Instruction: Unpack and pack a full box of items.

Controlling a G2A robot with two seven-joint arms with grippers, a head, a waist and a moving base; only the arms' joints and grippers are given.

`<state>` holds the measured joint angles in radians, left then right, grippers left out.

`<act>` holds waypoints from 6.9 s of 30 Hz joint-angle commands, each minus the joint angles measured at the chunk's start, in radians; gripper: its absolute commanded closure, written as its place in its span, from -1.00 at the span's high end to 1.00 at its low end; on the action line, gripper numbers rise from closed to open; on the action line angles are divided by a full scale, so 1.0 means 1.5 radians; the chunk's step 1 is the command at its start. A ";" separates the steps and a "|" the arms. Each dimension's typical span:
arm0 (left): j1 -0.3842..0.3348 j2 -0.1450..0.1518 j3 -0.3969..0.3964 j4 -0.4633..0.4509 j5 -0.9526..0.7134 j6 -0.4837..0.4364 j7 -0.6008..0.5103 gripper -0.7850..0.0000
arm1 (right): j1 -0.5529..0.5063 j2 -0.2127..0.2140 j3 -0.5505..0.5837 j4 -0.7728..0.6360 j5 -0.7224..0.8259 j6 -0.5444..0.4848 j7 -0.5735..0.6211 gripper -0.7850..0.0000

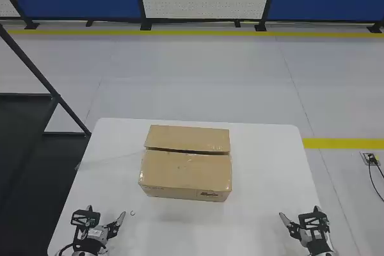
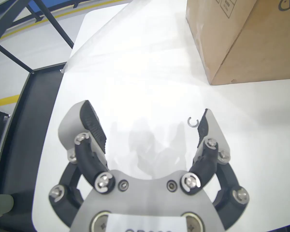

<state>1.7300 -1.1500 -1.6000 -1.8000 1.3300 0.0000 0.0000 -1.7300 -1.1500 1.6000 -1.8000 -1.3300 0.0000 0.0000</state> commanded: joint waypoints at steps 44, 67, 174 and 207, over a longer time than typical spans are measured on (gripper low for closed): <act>-0.091 -0.004 -0.042 -0.021 -0.116 -0.066 0.034 1.00 | 0.033 -0.007 -0.063 -0.154 0.150 -0.175 0.029 1.00; -0.163 -0.007 -0.043 -0.047 -0.244 -0.089 -0.074 1.00 | 0.181 -0.007 -0.095 -0.104 0.451 -0.294 0.189 1.00; -0.266 0.030 0.019 0.041 -0.336 -0.317 -0.363 1.00 | 0.458 0.145 -0.288 0.154 1.182 -0.553 0.660 1.00; -0.271 0.035 0.057 0.039 -0.337 -0.302 -0.356 1.00 | 0.483 0.145 -0.296 0.197 1.229 -0.403 0.520 1.00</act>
<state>1.3234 -1.0972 -1.5143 -1.7421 0.8240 -0.4528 -0.5334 -1.0084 -0.9294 1.1612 -1.5008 0.5023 -0.6430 0.8027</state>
